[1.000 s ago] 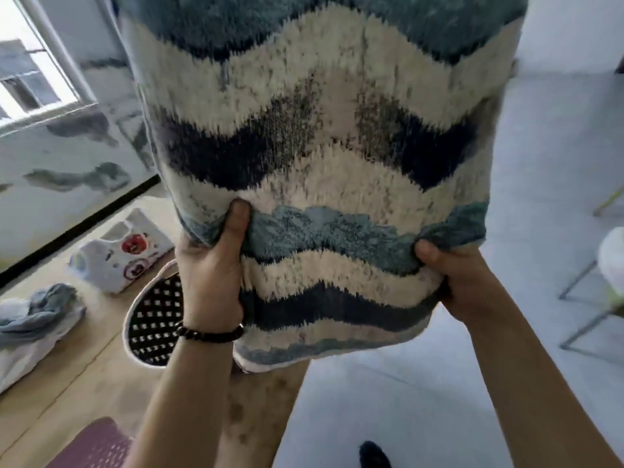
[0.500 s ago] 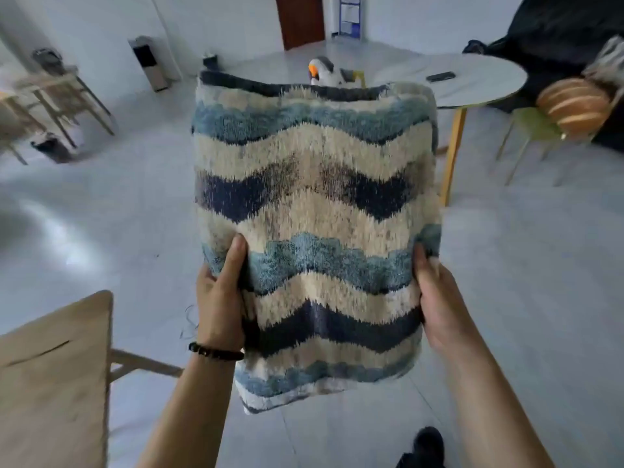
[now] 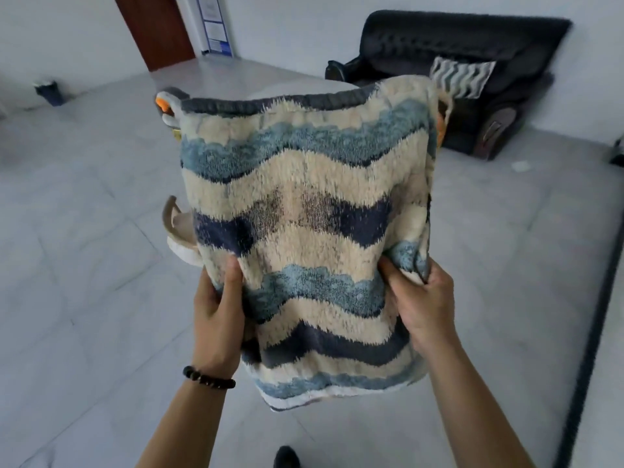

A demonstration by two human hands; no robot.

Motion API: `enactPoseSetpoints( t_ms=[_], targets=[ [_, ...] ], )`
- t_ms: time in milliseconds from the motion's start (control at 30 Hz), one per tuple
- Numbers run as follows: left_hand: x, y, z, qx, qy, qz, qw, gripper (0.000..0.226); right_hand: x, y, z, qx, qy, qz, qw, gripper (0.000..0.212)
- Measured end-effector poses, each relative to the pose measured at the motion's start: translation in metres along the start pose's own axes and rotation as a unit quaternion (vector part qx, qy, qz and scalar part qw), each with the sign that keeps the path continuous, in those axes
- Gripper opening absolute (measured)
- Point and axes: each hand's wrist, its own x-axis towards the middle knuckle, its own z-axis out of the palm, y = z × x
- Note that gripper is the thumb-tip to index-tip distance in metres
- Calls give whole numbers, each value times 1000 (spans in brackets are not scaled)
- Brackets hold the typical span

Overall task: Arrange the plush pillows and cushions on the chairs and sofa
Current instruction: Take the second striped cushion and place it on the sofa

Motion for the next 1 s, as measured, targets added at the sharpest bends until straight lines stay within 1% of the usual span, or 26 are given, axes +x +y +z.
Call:
enactPoseSetpoints(
  t_ms=[67, 167, 200, 267, 367, 467, 567, 700, 800, 1000],
  targets=[
    [41, -17, 37, -6, -11, 2, 1000, 53, 50, 15, 2, -7, 33, -8, 999, 16],
    [103, -38, 91, -9, -24, 18, 1000, 36, 117, 27, 7, -23, 62, -9, 998, 21],
    [131, -44, 115, -24, -30, 28, 999, 31, 147, 29, 8, -29, 73, -9, 997, 21],
    [186, -48, 165, -48, -50, 23, 997, 25, 205, 26, 5, -42, 91, -6, 995, 18],
    [258, -42, 247, -56, -110, 23, 992, 29, 281, 12, -11, -26, 123, 1, 992, 12],
    [308, -33, 340, -54, -192, 12, 980, 29, 348, 7, -47, -4, 179, 15, 984, 11],
    [340, -36, 433, -42, -272, 26, 961, 40, 409, 19, -88, -1, 241, 19, 970, 10],
    [377, -55, 575, -58, -312, 36, 948, 39, 514, 47, -152, 6, 291, 17, 956, 10],
    [403, -63, 682, -65, -324, 17, 944, 44, 608, 56, -207, 11, 300, 23, 954, 11],
    [472, -42, 838, -84, -312, -6, 946, 39, 783, 23, -278, 6, 260, 22, 965, 13]
  ],
)
